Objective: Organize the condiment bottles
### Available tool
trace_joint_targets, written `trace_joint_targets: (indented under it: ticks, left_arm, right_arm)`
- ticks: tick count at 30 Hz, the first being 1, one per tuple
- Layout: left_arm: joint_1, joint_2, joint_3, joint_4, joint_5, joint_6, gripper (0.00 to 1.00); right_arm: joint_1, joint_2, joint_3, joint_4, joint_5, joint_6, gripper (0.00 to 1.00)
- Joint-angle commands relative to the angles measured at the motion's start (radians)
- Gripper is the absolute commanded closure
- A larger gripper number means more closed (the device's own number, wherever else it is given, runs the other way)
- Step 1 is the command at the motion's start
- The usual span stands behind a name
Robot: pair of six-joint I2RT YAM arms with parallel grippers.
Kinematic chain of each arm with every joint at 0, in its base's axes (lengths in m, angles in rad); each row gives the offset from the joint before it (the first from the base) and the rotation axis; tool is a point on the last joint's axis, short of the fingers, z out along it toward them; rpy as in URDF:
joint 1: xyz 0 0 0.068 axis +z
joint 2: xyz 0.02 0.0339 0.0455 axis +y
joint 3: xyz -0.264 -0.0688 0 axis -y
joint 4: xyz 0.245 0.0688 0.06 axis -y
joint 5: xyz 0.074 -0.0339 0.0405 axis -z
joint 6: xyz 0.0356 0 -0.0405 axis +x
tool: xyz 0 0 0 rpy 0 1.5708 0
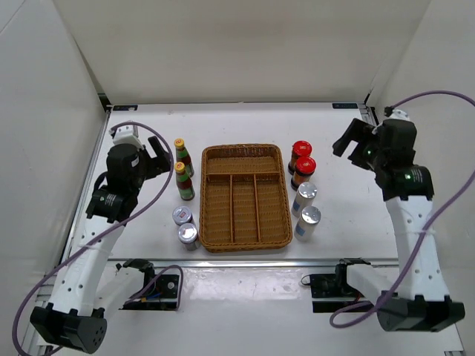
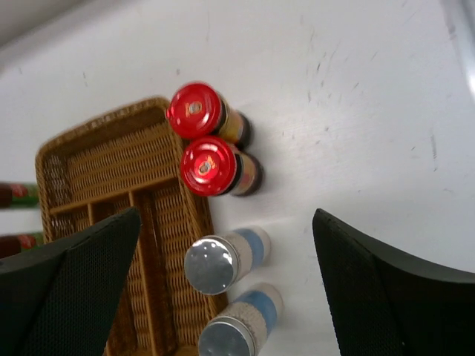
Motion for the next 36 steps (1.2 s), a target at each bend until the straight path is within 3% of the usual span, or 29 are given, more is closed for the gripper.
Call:
trace_joint_targets:
  ticks: [1,4,7,8,11,12,14,17,24,36]
  left_arm:
    - [-0.004,-0.011,0.049,-0.042,0.03,0.008,0.0]
    - [-0.004,-0.035,0.025,-0.042,0.04,0.008,0.0]
    - [-0.004,-0.036,-0.012,-0.042,0.043,-0.046,0.0]
    - [-0.004,-0.036,-0.021,-0.042,-0.007,-0.079,0.0]
    - [-0.004,-0.058,-0.058,-0.042,-0.052,-0.175,0.0]
    - [-0.004,-0.059,-0.069,-0.042,-0.052,-0.175,0.0]
    - [-0.004,-0.068,-0.069,-0.042,-0.04,-0.184,0.0]
    - [-0.004,-0.045,-0.069,-0.042,-0.02,-0.175,0.0]
    - [-0.004,-0.009,-0.059,-0.042,-0.008,-0.156,0.0]
    - [-0.004,-0.009,-0.059,-0.042,-0.028,-0.156,0.0]
  right_arm:
    - [0.008,-0.071,-0.012,0.091,0.183,0.072,0.0]
    - [0.008,-0.033,-0.021,0.137,0.128,0.112,0.0]
    - [0.029,0.044,0.011,0.233,-0.171,0.057,0.0]
    - [0.053,0.112,0.059,0.246,-0.192,0.01,0.0]
    - [0.211,0.3,0.191,0.193,-0.112,-0.142,0.0]
    - [0.272,0.358,0.33,0.137,0.041,-0.142,0.0]
    - [0.304,0.527,0.457,-0.013,0.145,-0.155,0.0]
    - [0.314,0.694,0.607,-0.114,0.146,-0.181,0.08]
    - [0.314,0.802,0.575,-0.115,0.198,-0.129,0.12]
    - [0.315,0.799,0.476,-0.095,0.251,-0.129,0.1]
